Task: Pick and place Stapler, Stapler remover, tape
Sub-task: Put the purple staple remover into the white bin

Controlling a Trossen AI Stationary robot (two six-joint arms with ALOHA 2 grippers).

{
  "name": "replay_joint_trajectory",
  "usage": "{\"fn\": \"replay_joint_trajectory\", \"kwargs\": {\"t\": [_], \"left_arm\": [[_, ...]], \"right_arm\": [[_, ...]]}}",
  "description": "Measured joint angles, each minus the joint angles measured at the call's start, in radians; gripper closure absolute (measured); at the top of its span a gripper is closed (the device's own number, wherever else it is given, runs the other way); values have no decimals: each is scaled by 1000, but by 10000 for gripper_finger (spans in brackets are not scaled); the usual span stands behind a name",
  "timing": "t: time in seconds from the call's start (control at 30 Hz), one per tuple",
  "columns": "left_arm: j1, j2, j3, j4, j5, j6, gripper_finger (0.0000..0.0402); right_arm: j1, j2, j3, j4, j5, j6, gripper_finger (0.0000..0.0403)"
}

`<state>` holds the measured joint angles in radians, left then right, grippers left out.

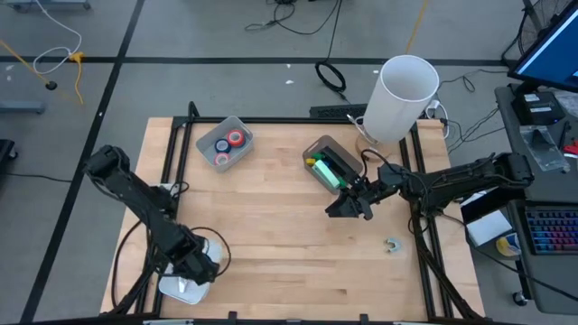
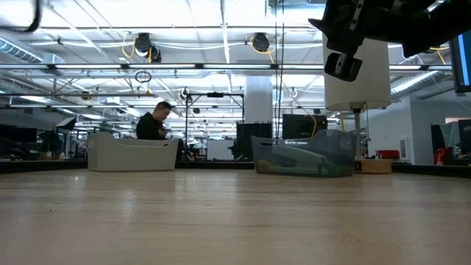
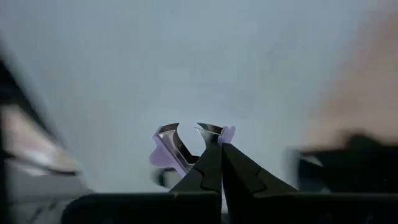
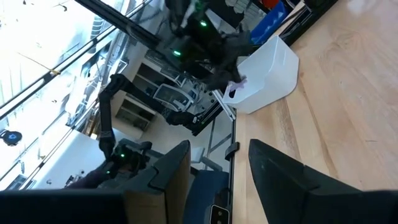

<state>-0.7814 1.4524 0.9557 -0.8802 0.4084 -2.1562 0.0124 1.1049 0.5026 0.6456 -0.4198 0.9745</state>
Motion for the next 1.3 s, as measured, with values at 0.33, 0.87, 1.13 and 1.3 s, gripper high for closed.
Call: {"fn": "replay_joint_trajectory", "kwargs": {"t": [0.33, 0.87, 1.13, 1.3], "left_arm": [[-8, 1, -109, 63, 1, 4, 401], [-10, 1, -139, 75, -79, 42, 395], [-11, 1, -139, 78, -100, 51, 343], [-8, -7, -127, 75, -102, 67, 306]], "right_arm": [[0, 0, 0, 0, 0, 0, 248], [0, 0, 0, 0, 0, 8, 248], [0, 0, -1, 0, 0, 8, 248], [0, 0, -1, 0, -4, 5, 248]]}}
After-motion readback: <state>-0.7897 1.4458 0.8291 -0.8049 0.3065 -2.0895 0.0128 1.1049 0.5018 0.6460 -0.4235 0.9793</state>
